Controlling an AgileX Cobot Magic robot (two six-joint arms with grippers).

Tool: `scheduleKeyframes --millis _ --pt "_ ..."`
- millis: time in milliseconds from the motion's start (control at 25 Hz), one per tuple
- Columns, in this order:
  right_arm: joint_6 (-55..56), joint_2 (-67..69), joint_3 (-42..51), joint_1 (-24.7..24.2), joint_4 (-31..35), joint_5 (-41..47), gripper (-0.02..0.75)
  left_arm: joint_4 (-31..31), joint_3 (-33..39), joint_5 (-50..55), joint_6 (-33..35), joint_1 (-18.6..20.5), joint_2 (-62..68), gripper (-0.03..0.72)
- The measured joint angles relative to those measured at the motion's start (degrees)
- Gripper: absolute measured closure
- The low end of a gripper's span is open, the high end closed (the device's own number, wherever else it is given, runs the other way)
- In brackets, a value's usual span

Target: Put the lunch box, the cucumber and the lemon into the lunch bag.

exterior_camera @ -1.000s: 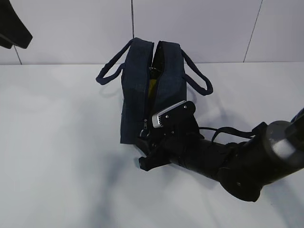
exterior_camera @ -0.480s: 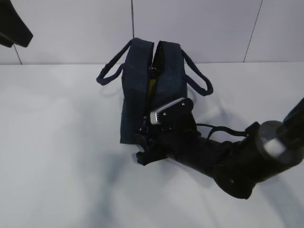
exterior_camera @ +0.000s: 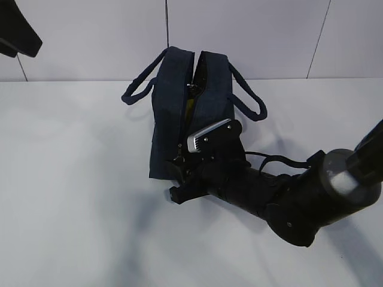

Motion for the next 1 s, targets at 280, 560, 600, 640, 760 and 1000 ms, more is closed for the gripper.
scheduleKeyframes --millis 280,560,600,640,760,1000 --pt "2.0 0.0 0.0 0.0 0.0 0.2 0.367 0.0 0.0 -0.1 0.0 0.0 0.0 0.450" --pt "3.8 0.0 0.0 0.0 -1.3 0.7 0.367 0.0 0.0 -0.1 0.0 0.0 0.0 0.450" --pt "3.9 0.0 0.0 0.0 -1.8 0.7 0.367 0.0 0.0 -0.1 0.0 0.0 0.0 0.450" --pt "4.2 0.0 0.0 0.0 -2.0 0.7 0.367 0.0 0.0 -0.1 0.0 0.0 0.0 0.450" --pt "4.9 0.0 0.0 0.0 -2.8 1.3 0.367 0.0 0.0 -0.2 0.0 0.0 0.0 0.450" --pt "5.1 0.8 -0.3 0.0 -3.4 1.4 0.367 0.0 0.0 -0.3 0.0 0.0 0.0 0.450"
